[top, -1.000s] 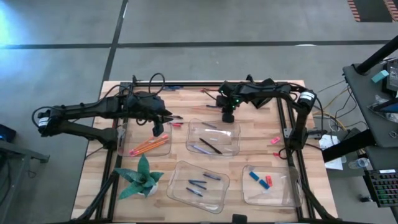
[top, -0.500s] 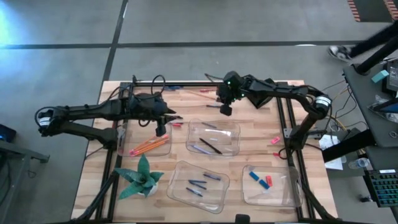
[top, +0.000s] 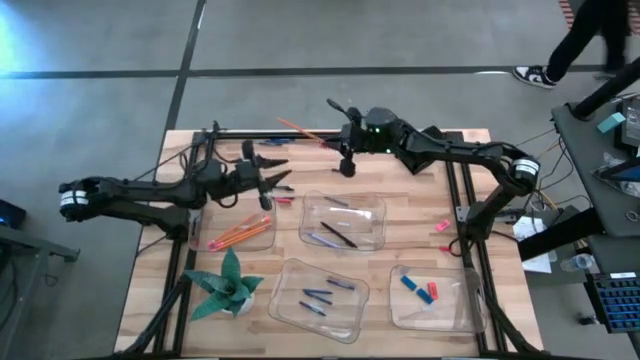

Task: Sort crayons/erasers/pens/pencils in bins
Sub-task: Put the orange pencil into the top left transparent bin

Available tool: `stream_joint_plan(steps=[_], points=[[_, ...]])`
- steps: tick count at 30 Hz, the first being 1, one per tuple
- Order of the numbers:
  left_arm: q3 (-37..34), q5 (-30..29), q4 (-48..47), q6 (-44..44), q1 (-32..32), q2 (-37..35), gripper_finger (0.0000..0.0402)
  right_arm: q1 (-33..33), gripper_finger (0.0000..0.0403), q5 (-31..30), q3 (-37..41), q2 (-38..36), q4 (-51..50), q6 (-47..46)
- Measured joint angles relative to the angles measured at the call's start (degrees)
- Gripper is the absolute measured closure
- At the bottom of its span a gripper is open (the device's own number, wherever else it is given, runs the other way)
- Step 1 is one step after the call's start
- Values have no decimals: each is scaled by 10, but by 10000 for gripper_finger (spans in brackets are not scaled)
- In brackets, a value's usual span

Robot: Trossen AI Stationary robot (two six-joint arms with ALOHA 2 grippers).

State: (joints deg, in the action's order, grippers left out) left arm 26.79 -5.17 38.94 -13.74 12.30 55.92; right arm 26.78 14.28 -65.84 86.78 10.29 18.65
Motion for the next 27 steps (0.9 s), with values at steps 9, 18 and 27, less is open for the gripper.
stream_joint_plan(steps=[9,18,27], points=[[-50,-14,147,73,10,14,294,-66,383,25,1,13,76,24],[-51,26,154,84,10,14,294,-102,380,24,1,15,86,24],[-50,55,195,105,9,22,294,-121,380,23,1,15,91,24]])
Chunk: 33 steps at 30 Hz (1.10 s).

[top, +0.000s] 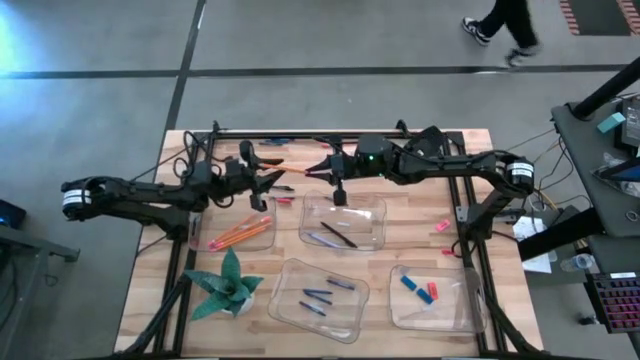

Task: Sort crayons/erasers/pens/pencils in bins
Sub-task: Put the orange pencil into the top left transparent bin

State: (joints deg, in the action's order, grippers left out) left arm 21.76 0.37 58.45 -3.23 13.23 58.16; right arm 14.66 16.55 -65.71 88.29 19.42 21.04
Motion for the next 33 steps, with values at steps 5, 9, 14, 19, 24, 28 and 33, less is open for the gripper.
stream_joint_plan(steps=[5,9,14,19,24,28,33], points=[[3,43,16,1,0,15,294,-2,379,0,0,0,2,-7],[20,55,16,0,0,37,294,-2,379,0,0,0,2,-10],[42,56,16,-4,0,62,295,-2,379,0,0,0,2,-17],[43,56,15,-4,0,65,318,-2,379,0,1,0,-3,-16],[44,56,15,-6,0,62,383,-2,379,2,1,0,-8,-15],[45,56,14,-8,0,62,388,-2,378,1,1,0,-11,-17],[45,56,13,-5,0,62,388,0,359,2,1,0,-12,-61]])
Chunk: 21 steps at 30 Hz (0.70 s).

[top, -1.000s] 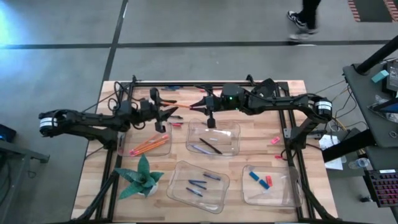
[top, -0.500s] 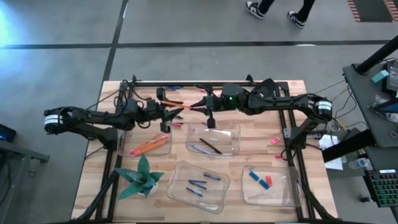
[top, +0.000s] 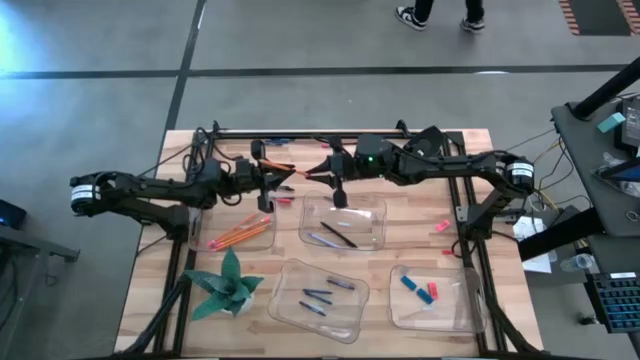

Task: Sort crayons/erasers/pens/pencils in bins
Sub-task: Put the orange pencil into the top left transparent bin

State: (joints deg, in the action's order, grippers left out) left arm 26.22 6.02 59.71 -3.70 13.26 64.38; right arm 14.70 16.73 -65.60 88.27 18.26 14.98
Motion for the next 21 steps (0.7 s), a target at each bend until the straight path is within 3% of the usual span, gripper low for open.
stream_joint_plan(steps=[5,11,17,21], points=[[0,-3,-10,1,0,0,388,7,291,-28,-35,-10,-98,-33],[3,-19,-65,3,15,0,388,11,223,-104,-143,-15,-386,-35],[27,-31,-148,4,43,-1,388,13,203,-131,-195,-16,-537,-47],[75,-31,-309,4,50,-14,388,26,202,-180,-203,-16,-606,-49]])
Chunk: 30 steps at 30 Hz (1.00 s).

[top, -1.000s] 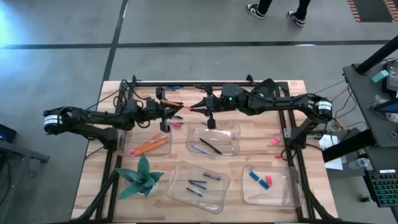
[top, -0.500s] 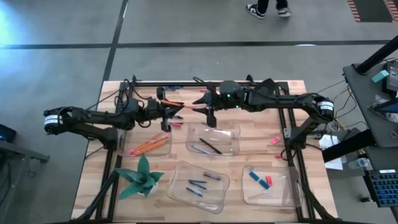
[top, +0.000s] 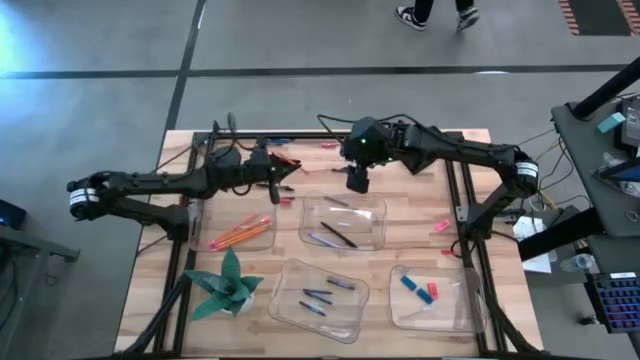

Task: Sort crayons/erasers/pens/pencils in bins
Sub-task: Put the orange pencil into the top left transparent bin

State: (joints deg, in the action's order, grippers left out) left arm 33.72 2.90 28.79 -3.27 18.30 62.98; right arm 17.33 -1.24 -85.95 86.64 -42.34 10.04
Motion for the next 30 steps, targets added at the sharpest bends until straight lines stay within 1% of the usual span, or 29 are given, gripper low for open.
stream_joint_plan(steps=[3,7,10,12,15,19,23,25,27,30], points=[[64,0,-173,0,0,-20,388,17,202,-32,5,0,-38,-4],[159,7,-426,12,-3,-35,388,51,202,-35,34,-1,-40,-11],[209,14,-579,56,-10,-39,388,77,202,-36,68,-1,-9,-11],[219,16,-652,88,-19,-41,388,94,202,-35,94,-1,28,-10],[213,18,-716,142,-36,-49,388,112,202,-35,132,2,89,-4],[211,38,-808,210,-54,-71,388,123,202,-35,167,12,170,4],[202,40,-860,254,-73,-96,388,122,202,-33,183,29,203,4],[193,40,-881,259,-76,-104,388,122,202,-33,189,38,212,4],[176,20,-886,259,-76,-108,388,122,202,-33,196,48,223,4],[145,-32,-883,252,-76,-109,388,122,202,-33,202,69,238,4]])
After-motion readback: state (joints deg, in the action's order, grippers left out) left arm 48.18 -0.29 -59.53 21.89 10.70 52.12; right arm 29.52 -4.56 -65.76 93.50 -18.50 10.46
